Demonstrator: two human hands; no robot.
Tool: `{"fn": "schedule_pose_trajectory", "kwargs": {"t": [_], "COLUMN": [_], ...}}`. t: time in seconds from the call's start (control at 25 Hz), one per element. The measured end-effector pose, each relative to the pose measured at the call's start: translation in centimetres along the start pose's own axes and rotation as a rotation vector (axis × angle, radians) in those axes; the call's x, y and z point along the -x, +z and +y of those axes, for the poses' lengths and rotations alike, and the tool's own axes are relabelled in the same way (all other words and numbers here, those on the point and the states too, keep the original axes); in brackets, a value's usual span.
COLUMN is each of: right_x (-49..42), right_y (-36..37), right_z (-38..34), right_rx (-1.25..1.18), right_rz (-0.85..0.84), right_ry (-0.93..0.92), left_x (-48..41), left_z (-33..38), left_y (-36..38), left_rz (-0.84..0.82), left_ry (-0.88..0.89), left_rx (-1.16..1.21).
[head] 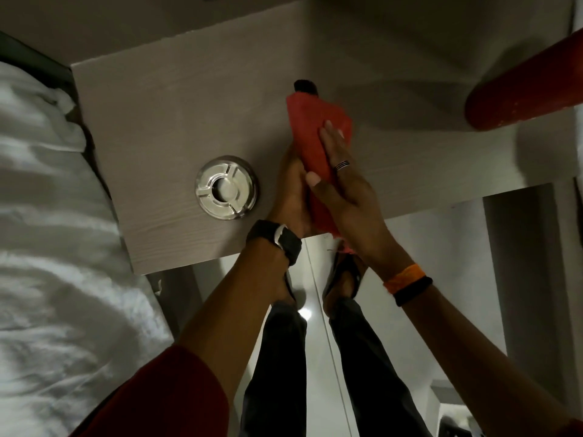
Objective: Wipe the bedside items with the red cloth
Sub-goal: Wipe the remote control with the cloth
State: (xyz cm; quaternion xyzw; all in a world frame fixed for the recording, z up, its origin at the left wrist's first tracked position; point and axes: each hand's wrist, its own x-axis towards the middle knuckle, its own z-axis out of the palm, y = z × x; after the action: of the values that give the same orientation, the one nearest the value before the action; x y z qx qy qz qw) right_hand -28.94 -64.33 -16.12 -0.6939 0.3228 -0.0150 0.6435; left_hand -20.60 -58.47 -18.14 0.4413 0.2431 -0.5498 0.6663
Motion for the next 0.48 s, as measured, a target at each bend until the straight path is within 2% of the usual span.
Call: {"fn": "schedule_pose_trajectory", "kwargs": {"t": [0.08, 0.28, 0.4, 0.48], "right_x": [-1.8, -8.5, -11.8, -13.1], "right_y": [0.4, -0.3, -1.2, -2.2], "right_z": [-0.3, -1.2, -2.2, -2.3], "right_rx": [0.149, 0.238, -0.042, -0.266], "right_rz": [0.048, 0.121, 0.298, 0.376], "right_ry": [-0.061, -0.108, 0.02, 0.088], "left_x": [0.6, 1.3, 1.8, 2.2], "left_z": [0.0, 0.8, 0.0, -0.4], "left_y": [-0.4, -0.8, -1.6, -1.7], "left_rz": [-0.01, -0.037, -0.032, -0.049], "left_ry": [0.006, 0.009, 0.042, 0.035], "left_rx": [0.002, -0.098, -0.278, -0.282]}}
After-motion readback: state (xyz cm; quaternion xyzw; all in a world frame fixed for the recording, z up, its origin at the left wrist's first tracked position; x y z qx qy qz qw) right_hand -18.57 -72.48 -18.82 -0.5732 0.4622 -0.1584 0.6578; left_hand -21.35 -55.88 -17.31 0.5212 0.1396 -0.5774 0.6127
